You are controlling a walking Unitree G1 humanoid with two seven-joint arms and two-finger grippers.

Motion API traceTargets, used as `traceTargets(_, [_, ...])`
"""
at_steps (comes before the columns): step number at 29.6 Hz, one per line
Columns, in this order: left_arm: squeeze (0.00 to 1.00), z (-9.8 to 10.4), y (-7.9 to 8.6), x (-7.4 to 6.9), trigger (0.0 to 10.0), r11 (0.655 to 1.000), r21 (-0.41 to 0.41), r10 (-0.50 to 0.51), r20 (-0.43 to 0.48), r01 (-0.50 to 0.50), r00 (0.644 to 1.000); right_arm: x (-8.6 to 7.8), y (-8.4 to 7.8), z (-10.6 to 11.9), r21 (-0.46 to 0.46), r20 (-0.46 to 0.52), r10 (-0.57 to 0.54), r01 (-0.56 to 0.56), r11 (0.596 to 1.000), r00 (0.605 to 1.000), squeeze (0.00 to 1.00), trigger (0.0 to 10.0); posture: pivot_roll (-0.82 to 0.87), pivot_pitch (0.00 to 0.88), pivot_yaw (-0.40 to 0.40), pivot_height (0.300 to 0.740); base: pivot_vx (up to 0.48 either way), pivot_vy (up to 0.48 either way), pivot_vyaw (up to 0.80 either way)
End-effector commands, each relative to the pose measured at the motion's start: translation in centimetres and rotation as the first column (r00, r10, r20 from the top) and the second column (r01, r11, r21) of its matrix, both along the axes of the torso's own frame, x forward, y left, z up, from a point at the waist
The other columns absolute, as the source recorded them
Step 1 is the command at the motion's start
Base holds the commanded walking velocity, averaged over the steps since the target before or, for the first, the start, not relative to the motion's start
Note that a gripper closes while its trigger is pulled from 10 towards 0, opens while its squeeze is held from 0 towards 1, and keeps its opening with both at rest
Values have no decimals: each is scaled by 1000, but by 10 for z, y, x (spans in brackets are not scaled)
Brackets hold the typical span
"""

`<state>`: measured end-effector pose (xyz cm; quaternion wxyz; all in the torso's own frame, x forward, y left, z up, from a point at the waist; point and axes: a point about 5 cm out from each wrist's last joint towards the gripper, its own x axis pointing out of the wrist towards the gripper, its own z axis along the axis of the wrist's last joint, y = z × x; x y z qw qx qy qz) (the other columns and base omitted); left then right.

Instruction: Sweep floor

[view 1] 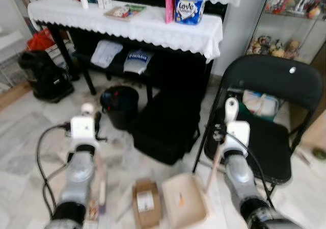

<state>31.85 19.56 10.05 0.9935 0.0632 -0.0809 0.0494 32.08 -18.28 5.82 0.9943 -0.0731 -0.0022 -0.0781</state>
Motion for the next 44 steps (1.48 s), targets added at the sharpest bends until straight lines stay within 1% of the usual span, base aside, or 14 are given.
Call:
traceTargets(1, [0, 9, 7, 1, 10000, 1000, 15, 11, 35, -12, 999, 7, 7, 10, 5, 38, 17, -17, 1000, 999, 0, 10000, 42, 0, 3, 740, 266, 0, 0])
traceTargets(10, [0, 4, 4, 0, 10000, 1000, 10, -17, 8, 17, 1000, 5, 6, 4, 1, 1, 2, -2, 1000, 1000, 0, 10000, 43, 0, 10, 740, 59, 0, 0])
traceTargets(15, [0, 1, 2, -2, 10000, 999, 8, -43, -13, 43, 999, 4, 5, -1, 0, -40, -20, 20, 1000, 999, 0, 10000, 45, 0, 14, 740, 0, 0, 0])
traceTargets(18, [0, -2, 2, -3, 10000, 998, 8, -57, -31, 57, 998, 1, 4, -10, 23, -95, -48, 50, 998, 994, 0, 10000, 47, 0, 20, 740, 0, 0, 0])
traceTargets(19, [0, -2, 2, -3, 10000, 998, 8, -57, -31, 57, 998, 1, 4, -10, 23, -95, -48, 50, 998, 994, 0, 10000, 47, 0, 20, 740, 0, 0, 0])
traceTargets(22, [0, -3, 2, -5, 10000, 997, 5, -72, -39, 72, 997, -3, 3, -17, 60, -134, -71, 80, 995, 988, 0, 10000, 46, 0, 25, 740, 0, 0, 0])
traceTargets(29, [0, -5, 2, -7, 10000, 996, 9, -89, -53, 90, 995, -9, 0, -24, 67, -170, -105, 118, 991, 980, 0, 10000, 48, 0, 32, 740, 0, 0, 0])
traceTargets(37, [0, -8, 4, -12, 10000, 994, 12, -103, -74, 104, 992, -17, -3, -35, 31, -226, -135, 146, 989, 965, 0, 10000, 55, 0, 41, 740, 0, 0, 0])
traceTargets(44, [0, -8, 1, -14, 10000, 993, 10, -117, -82, 119, 990, -20, -10, -38, -11, -237, -194, 197, 980, 952, 0, 10000, 51, 0, 46, 740, 0, 0, 0])
